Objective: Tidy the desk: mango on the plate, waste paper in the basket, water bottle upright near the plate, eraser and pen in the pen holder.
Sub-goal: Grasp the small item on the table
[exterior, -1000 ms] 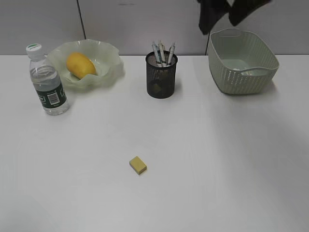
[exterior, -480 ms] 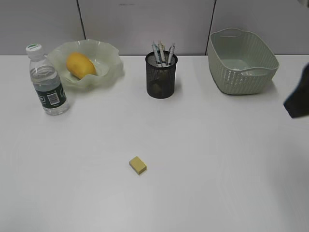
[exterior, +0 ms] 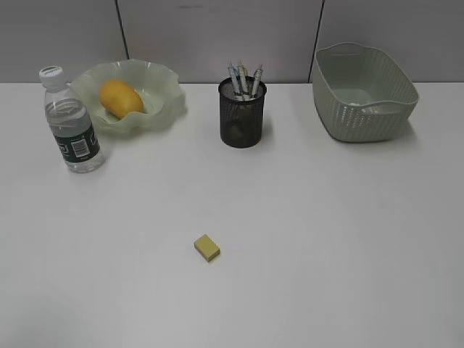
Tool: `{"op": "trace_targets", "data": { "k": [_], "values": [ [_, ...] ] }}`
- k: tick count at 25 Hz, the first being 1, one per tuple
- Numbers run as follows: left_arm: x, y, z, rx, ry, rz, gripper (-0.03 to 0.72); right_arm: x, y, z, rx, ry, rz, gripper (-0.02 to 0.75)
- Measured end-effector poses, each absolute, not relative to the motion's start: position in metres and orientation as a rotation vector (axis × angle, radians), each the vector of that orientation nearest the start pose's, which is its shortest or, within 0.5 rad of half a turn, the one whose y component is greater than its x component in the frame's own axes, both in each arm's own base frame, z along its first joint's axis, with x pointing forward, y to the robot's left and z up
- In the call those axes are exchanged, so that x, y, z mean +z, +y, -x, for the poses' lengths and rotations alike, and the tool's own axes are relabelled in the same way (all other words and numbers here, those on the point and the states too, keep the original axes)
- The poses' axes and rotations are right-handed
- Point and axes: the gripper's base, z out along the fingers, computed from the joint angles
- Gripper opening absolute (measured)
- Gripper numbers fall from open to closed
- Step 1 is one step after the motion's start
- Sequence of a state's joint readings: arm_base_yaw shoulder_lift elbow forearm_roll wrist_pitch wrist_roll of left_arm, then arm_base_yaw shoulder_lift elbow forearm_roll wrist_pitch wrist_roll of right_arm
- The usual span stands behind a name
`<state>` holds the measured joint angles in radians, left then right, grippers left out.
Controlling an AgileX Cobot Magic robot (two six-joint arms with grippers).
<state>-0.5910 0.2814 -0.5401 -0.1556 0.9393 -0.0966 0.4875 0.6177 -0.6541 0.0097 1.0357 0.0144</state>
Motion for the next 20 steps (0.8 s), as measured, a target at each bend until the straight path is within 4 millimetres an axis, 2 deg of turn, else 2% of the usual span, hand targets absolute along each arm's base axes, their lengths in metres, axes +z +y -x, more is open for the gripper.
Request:
{"op": "trace_targets", "data": {
  "k": [4,9,13,20],
  "values": [
    [0.293,-0.046,-0.05,-0.547,2.204,-0.513,0.392,0.293,0.033,-0.06,0.264,2.342,0.523,0.54],
    [0.301,-0.067,-0.092,-0.423,2.283,-0.554,0.456,0.29,0.024,-0.043,0.303,2.267,0.468,0.54],
    [0.302,-0.095,-0.136,-0.352,2.393,-0.606,0.484,0.291,0.023,-0.042,0.311,2.251,0.457,0.54],
    [0.297,-0.14,-0.199,-0.293,2.48,-0.731,0.496,0.29,0.023,-0.042,0.312,2.253,0.455,0.54]
  ]
}}
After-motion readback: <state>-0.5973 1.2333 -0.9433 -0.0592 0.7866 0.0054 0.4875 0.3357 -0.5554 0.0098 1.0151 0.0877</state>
